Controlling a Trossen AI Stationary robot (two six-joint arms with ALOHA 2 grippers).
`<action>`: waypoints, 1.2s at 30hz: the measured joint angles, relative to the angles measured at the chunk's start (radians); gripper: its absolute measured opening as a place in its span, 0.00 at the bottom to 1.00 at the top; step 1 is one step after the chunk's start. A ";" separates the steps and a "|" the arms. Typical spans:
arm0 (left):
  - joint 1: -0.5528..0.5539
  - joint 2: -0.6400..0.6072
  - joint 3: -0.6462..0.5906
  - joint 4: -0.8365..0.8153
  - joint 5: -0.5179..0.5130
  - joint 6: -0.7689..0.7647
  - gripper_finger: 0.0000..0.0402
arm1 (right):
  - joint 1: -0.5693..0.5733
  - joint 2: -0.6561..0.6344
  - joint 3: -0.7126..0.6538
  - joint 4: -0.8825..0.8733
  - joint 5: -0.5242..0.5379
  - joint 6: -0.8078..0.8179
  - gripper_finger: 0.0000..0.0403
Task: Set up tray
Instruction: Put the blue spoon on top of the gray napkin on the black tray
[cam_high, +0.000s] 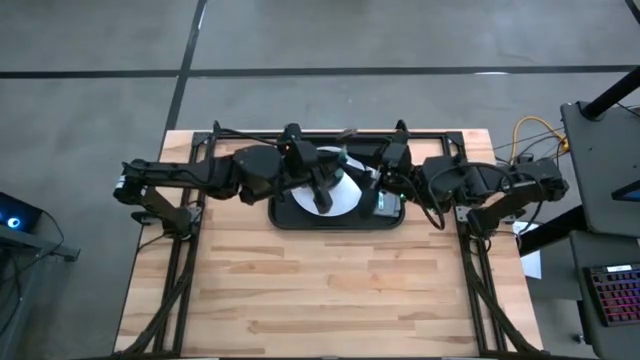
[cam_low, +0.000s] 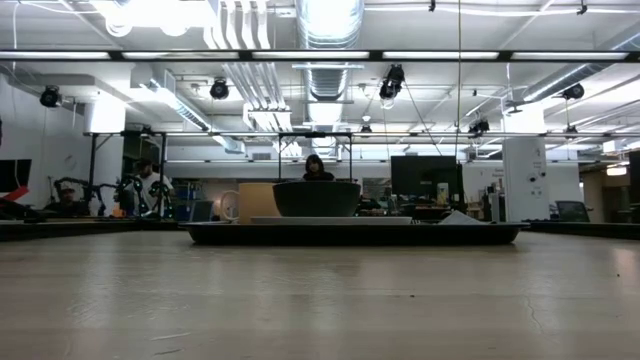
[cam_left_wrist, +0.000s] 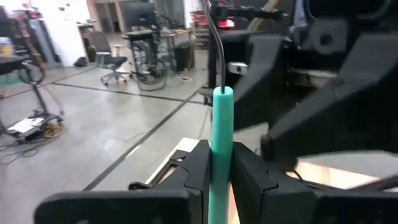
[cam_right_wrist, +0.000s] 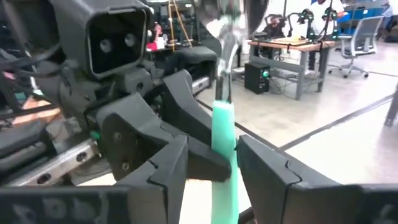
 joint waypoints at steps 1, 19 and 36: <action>0.000 -0.001 0.000 0.001 -0.012 0.000 0.06 | 0.000 0.001 0.000 0.001 0.008 -0.003 0.32; 0.000 0.016 -0.005 -0.009 -0.054 0.130 0.06 | -0.009 0.005 0.000 -0.001 0.047 0.048 0.23; 0.000 0.016 -0.013 -0.030 -0.101 0.385 0.06 | -0.019 0.005 0.000 -0.006 0.040 0.133 0.16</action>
